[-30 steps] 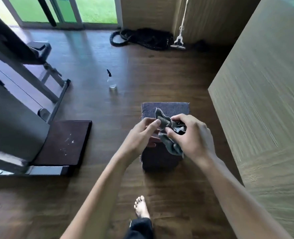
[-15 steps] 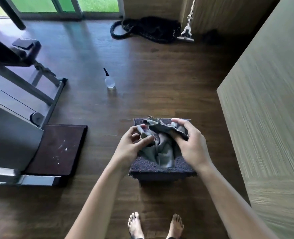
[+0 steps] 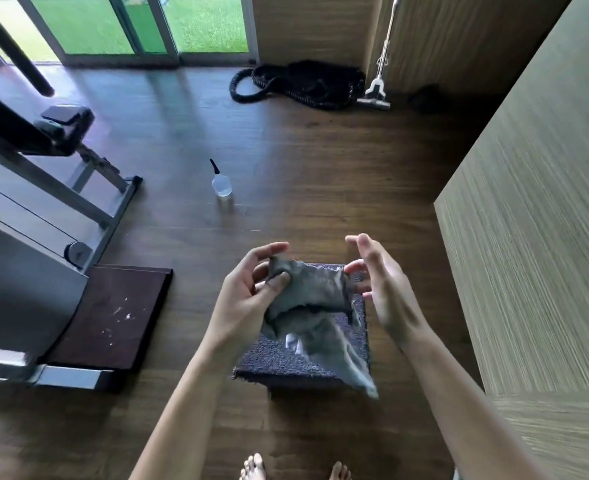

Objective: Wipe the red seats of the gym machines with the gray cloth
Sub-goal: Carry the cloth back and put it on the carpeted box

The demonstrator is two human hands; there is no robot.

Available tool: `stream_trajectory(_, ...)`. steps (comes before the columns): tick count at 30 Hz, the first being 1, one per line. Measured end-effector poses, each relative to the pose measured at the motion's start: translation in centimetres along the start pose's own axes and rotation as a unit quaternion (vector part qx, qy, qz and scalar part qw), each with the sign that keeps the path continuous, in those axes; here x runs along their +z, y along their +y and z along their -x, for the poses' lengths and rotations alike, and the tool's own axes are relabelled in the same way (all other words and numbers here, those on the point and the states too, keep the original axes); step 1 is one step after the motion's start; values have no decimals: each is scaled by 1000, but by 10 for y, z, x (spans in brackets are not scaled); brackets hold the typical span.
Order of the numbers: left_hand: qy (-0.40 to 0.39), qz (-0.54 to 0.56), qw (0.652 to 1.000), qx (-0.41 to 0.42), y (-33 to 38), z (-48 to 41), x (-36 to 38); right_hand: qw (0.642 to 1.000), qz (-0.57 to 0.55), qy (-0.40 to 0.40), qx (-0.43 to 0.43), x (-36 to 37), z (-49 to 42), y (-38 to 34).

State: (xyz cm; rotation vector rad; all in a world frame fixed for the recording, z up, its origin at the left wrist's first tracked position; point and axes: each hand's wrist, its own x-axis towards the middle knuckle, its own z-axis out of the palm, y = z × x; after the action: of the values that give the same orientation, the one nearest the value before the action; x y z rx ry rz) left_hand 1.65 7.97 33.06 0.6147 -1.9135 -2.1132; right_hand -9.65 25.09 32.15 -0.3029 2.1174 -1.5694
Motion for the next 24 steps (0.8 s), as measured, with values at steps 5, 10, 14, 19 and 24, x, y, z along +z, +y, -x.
stream_trajectory(5, 45, -28, 998, 31, 10, 5, 17, 975, 107, -185, -59, -5, 4, -12)
stream_trajectory(10, 86, -36, 994, 61, 19, 17, 18, 959, 177, -76, -209, 1, 13, 4)
stream_trajectory(14, 2, -2, 1000, 18, 20, 22, 2, 965, 70, -55, -247, 1, 25, -9)
stream_trajectory(19, -53, -37, 994, -83, -9, 29, -3, 958, 115, -5, -261, 0, 34, -26)
stream_trajectory(24, -40, -36, 998, 14, 12, 29, 2, 956, 189, -25, -224, -13, 53, -47)
